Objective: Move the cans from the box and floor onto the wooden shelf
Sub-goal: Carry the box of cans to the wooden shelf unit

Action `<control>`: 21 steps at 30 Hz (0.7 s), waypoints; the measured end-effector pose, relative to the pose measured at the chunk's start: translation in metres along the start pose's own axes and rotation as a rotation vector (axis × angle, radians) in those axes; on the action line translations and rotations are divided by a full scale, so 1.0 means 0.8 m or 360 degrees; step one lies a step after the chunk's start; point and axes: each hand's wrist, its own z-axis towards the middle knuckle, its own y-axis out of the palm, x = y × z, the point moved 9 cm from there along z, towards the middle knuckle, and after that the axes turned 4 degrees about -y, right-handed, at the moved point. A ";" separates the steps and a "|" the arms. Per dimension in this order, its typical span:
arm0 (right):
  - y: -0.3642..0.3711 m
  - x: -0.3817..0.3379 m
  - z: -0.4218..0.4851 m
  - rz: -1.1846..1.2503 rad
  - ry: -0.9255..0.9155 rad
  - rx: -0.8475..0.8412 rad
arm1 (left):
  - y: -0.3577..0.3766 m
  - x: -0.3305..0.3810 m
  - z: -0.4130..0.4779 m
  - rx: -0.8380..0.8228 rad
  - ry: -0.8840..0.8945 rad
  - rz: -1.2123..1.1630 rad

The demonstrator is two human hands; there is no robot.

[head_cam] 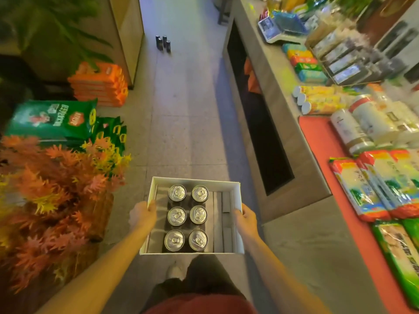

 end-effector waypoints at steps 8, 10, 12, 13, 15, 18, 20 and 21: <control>0.065 -0.152 0.173 0.0094 -0.0117 -0.0066 | -0.033 0.152 0.171 0.0134 0.0060 0.0095; 0.084 -0.184 0.226 0.0086 -0.0118 -0.0109 | -0.033 0.188 0.217 0.0156 0.0050 0.0099; 0.100 -0.219 0.279 0.0101 -0.0118 -0.0157 | -0.030 0.220 0.268 0.0171 0.0009 0.0101; 0.106 -0.238 0.306 0.0108 -0.0115 -0.0173 | -0.029 0.236 0.294 0.0180 -0.0020 0.0107; 0.116 -0.277 0.357 0.0121 -0.0111 -0.0196 | -0.029 0.275 0.342 0.0190 -0.0067 0.0103; 0.124 -0.345 0.433 0.0115 -0.0149 -0.0229 | -0.034 0.349 0.400 0.0203 -0.0082 0.0075; 0.128 -0.389 0.481 0.0090 -0.0170 -0.0237 | -0.035 0.396 0.435 0.0190 -0.0063 0.0054; 0.129 -0.410 0.504 0.0072 -0.0192 -0.0239 | -0.036 0.415 0.453 0.0193 -0.0063 0.0029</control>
